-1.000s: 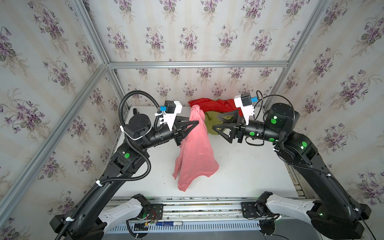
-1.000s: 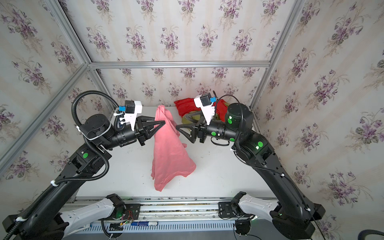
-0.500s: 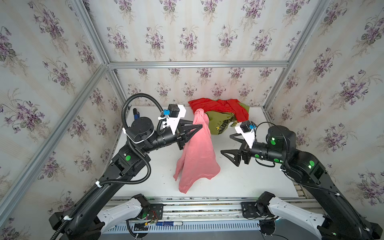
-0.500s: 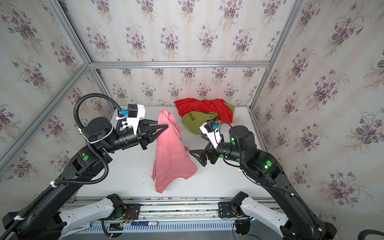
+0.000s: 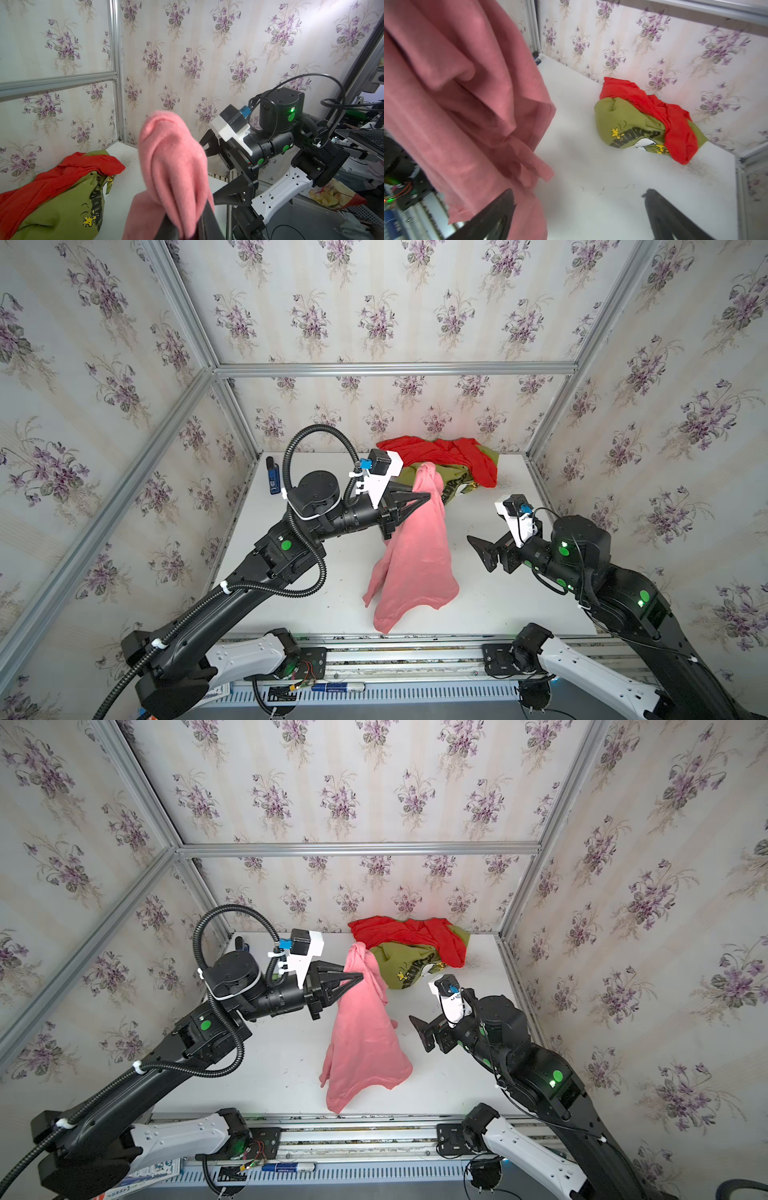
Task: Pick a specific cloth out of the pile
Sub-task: 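Open the right gripper and draw it back while the left gripper holds the shirt, then lower the pink shirt with the left gripper onto the table nearer the robot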
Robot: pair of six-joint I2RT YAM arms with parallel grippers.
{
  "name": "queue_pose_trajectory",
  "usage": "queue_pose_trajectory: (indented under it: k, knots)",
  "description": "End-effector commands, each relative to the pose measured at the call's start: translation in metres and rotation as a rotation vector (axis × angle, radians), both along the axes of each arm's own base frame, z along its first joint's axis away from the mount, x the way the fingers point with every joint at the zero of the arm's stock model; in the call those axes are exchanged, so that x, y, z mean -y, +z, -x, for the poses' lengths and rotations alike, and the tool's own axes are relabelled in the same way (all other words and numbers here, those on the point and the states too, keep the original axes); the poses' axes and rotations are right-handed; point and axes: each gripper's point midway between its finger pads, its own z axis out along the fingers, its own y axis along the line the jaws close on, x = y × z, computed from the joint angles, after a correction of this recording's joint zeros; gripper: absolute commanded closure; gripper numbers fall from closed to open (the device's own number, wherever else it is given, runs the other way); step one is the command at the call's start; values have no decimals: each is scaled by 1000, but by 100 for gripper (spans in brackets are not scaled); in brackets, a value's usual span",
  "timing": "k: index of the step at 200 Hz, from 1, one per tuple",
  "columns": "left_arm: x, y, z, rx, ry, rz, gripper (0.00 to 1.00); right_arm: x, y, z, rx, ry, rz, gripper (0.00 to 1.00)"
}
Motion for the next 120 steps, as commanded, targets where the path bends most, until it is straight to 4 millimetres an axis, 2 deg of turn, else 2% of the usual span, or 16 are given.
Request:
queue_pose_trajectory:
  k: [1,54,120]
  knots:
    - [0,10,-4,47,23,46,87,15,4,-10,52,-89,33,0]
    - [-7,-47,-36,-24,122,-26,88,10,-8,-13,24,-81,36,0]
    - [-28,-75,-64,-77,194,-26,90,2,-15,-20,11,-70,46,0]
